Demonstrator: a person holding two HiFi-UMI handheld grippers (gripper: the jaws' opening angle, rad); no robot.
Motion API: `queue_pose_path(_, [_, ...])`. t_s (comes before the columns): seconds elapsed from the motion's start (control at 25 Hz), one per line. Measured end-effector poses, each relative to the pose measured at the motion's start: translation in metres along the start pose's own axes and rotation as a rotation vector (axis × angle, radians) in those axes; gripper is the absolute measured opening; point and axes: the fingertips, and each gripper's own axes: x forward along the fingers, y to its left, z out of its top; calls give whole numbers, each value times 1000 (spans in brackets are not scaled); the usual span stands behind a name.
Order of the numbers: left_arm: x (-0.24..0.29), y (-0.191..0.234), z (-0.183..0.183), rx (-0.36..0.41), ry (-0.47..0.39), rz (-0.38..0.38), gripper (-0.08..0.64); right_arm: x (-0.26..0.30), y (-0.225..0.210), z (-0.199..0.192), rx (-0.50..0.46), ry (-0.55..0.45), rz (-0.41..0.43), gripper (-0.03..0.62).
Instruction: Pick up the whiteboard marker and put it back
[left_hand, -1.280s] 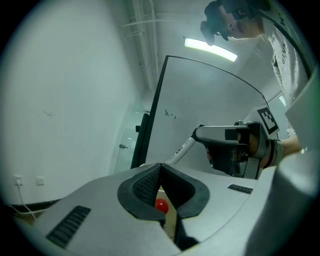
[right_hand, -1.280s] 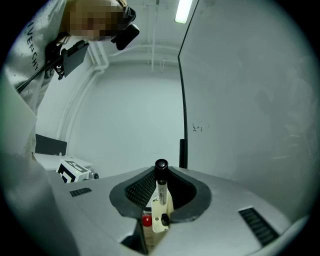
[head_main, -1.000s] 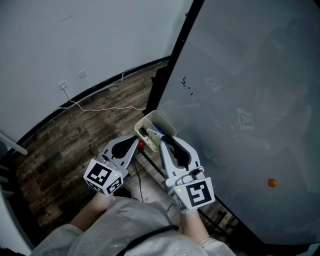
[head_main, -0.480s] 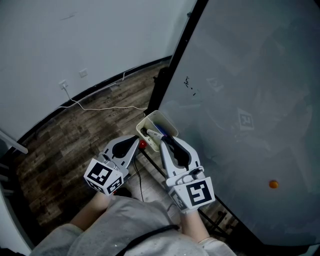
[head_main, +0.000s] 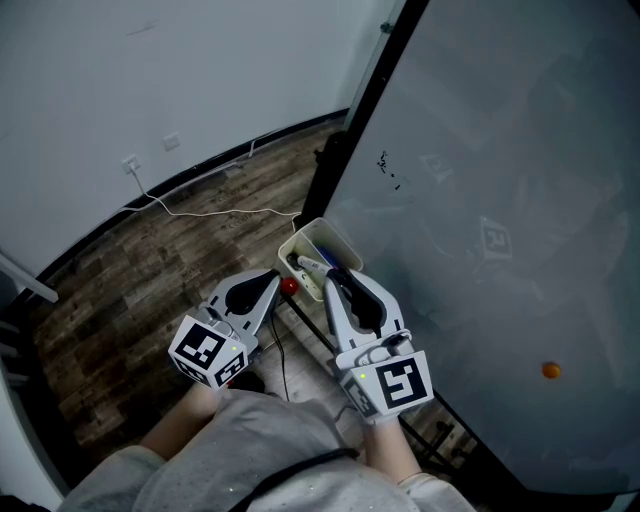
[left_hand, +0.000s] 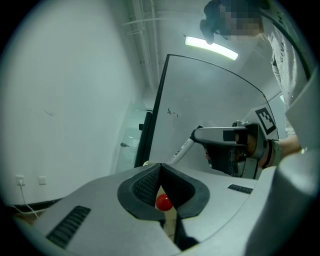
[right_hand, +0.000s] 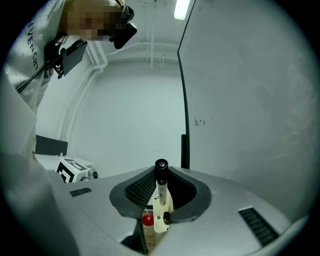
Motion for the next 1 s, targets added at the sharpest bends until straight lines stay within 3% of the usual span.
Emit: queue_pose_path(1.0, [7,16,-10,-37,19,17,14,10,-7,-23,30,53,-5,80])
